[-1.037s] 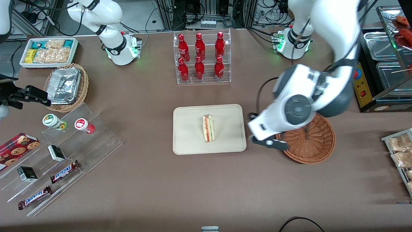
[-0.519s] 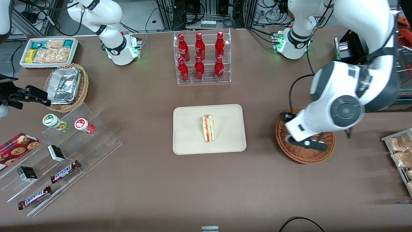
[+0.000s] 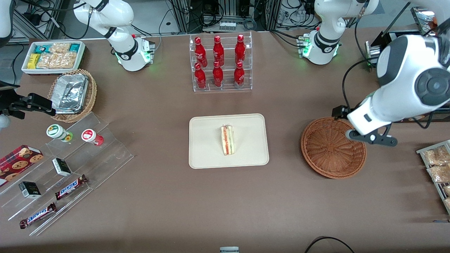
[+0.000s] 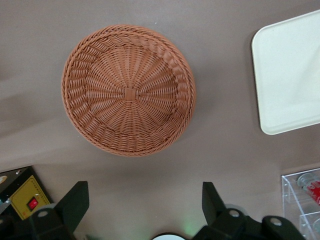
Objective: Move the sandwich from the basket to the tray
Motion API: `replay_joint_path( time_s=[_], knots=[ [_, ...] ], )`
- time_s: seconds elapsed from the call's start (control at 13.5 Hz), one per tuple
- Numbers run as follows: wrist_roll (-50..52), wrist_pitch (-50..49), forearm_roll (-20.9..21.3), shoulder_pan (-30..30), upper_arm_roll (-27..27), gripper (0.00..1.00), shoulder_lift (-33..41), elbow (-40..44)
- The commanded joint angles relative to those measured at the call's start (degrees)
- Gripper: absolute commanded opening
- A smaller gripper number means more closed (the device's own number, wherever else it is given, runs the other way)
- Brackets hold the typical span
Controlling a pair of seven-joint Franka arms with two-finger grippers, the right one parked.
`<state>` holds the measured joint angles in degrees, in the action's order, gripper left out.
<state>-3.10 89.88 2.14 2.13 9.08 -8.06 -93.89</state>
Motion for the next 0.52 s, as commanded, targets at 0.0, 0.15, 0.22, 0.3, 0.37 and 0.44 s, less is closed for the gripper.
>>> replay_joint_path(
  time_s=[0.0, 0.15, 0.22, 0.3, 0.37, 0.44],
  knots=[
    [-3.9, 2.9, -1.0, -1.9, -0.5, 1.0, 7.6, -8.7],
    [-4.2, 1.2, -1.1, -1.8, -2.3, 1.0, 9.9, -8.9],
    [-4.3, -0.1, -1.1, -1.5, -3.1, 1.0, 10.5, -8.7],
    [-4.3, -1.0, -1.1, -1.3, -4.4, 1.0, 11.2, -8.4],
    [-4.3, -2.7, -1.1, -1.2, -5.1, 1.0, 11.8, -7.8],
    [-4.3, -4.3, -1.1, -1.2, -5.7, 1.0, 11.8, -6.5]
  ],
)
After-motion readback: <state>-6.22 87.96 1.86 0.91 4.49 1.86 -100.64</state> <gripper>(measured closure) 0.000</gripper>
